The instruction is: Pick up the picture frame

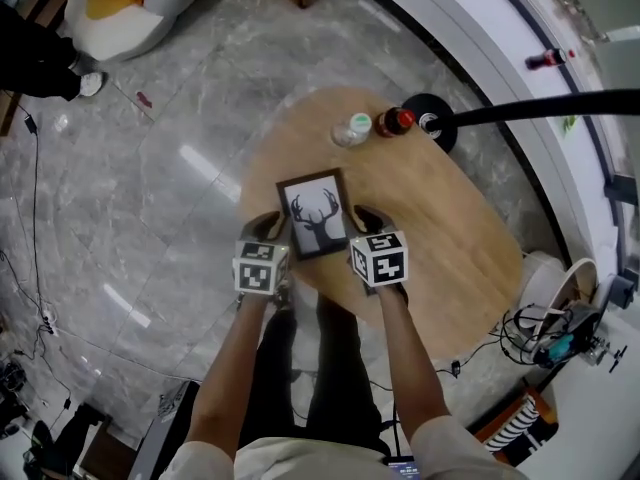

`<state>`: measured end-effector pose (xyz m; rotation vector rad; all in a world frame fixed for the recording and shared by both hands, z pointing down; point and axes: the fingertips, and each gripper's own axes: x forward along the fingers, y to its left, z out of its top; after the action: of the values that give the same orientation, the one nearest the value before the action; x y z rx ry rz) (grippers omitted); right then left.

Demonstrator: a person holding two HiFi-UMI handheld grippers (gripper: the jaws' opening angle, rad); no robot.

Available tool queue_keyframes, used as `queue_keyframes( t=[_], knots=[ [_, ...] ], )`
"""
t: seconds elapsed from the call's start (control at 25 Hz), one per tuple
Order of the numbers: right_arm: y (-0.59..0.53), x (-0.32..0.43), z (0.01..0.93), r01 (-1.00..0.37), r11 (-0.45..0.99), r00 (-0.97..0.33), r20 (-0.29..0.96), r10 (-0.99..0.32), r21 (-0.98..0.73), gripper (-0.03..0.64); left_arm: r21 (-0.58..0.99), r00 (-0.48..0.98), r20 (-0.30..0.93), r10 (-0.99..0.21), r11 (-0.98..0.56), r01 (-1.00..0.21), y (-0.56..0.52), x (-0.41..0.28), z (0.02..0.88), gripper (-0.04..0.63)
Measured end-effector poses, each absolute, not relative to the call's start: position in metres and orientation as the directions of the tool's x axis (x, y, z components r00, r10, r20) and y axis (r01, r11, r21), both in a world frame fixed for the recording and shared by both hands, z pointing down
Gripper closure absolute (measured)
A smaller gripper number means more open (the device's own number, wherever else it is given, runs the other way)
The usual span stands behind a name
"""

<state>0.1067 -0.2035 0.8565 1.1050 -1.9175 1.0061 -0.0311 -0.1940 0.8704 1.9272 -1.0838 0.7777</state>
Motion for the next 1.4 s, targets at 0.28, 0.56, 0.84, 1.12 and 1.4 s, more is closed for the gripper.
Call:
queue_keyframes(
  t=[0.28,0.56,0.84,1.12,1.4],
  knots=[
    [-0.199,0.108,0.891,-0.903,0.326,-0.380,0.874,-0.304,-0.280,0.497,0.348,0.446,0.813,-0.375,-0.302,-0.888,-0.186,-0.025,0.896,0.489],
    [-0.194,0.108,0.907,-0.902,0.325,-0.378,0.884,-0.275,-0.285,0.483,0.341,0.423,0.828,-0.368,-0.269,-0.901,-0.184,-0.025,0.904,0.469],
    [-0.195,0.105,0.918,-0.896,0.327,-0.389,0.884,-0.258,-0.299,0.477,0.364,0.419,0.839,-0.348,-0.214,-0.907,-0.181,-0.029,0.915,0.469],
    [-0.191,0.103,0.924,-0.895,0.331,-0.389,0.885,-0.254,-0.298,0.482,0.399,0.430,0.843,-0.324,-0.158,-0.903,-0.174,-0.022,0.921,0.472],
    [-0.190,0.101,0.925,-0.894,0.324,-0.397,0.882,-0.253,-0.309,0.486,0.407,0.417,0.854,-0.310,-0.102,-0.908,-0.170,-0.022,0.928,0.486]
  ],
)
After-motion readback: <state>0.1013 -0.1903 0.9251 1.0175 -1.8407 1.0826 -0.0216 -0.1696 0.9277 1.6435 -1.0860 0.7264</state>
